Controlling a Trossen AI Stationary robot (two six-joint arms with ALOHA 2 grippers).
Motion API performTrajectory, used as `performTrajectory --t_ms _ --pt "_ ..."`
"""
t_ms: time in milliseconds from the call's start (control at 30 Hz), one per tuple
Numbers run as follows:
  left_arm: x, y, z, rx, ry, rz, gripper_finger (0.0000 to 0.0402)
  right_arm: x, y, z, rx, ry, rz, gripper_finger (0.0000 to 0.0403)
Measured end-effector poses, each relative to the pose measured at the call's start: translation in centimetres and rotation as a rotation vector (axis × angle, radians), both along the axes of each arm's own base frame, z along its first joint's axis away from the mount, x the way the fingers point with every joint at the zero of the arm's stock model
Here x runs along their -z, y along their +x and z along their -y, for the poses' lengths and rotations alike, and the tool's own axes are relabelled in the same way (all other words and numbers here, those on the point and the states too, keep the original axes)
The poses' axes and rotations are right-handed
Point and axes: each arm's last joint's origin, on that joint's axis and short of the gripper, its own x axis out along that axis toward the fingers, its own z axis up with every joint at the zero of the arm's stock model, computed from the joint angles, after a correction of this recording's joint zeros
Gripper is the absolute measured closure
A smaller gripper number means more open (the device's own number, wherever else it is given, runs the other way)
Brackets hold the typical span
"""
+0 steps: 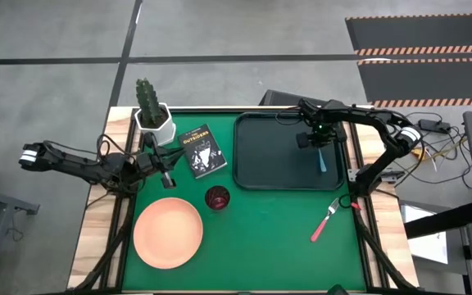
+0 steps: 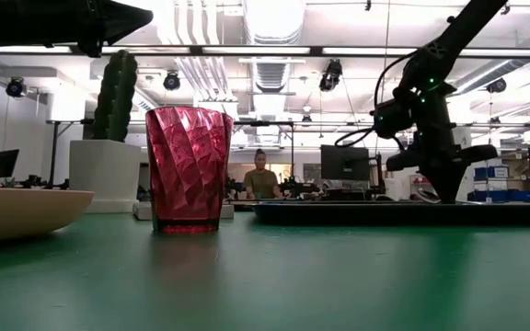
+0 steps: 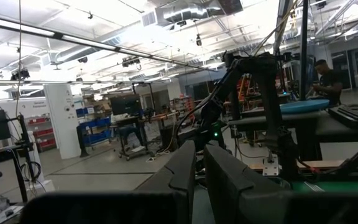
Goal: Pick and place plate/cup/fork/spoon on tray
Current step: Put the blue spoon on the black serving tray
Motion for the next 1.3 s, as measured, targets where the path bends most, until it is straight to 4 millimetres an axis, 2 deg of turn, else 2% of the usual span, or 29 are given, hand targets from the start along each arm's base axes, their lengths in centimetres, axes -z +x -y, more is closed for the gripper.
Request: performTrajectory --t_ms 100,433,667,800,900,1100,1300 --pt "0.0 0.0 0.0 0.000 0.000 0.000 0.0384 0.0 0.0 0.0 -0.002 -0.002 0.002 0.0368" --pt "0.0 0.0 0.0 0.000 0.000 0.000 0.0384 0.0 0.0 0.1 -0.006 -0.006 0.003 0.0269" --pt "0.0 0.0 0.0 0.000 0.000 -0.001 0.0384 -1.6 0.9 0.3 -0.027 -0.052 0.051 0.0247" --pt "0.0 0.0 0.0 0.000 0.000 0.000 0.0384 -2.5 1.9 0.6 -0.075 -0.121 0.111 0.0260" --pt "0.0 0.0 0.0 0.000 0.000 0.000 0.0384 -2.5 2.8 1.1 -0.103 -0.195 0.178 0.0283" --pt "0.0 0.0 0.0 0.000 0.000 -0.001 0.0384 -1.3 4.6 1.5 -0.180 -0.255 0.242 0.0345" --pt "0.0 0.0 0.0 0.000 0.000 -0.002 0.0384 0.2 4.8 2.0 -0.179 -0.264 0.178 0.0391"
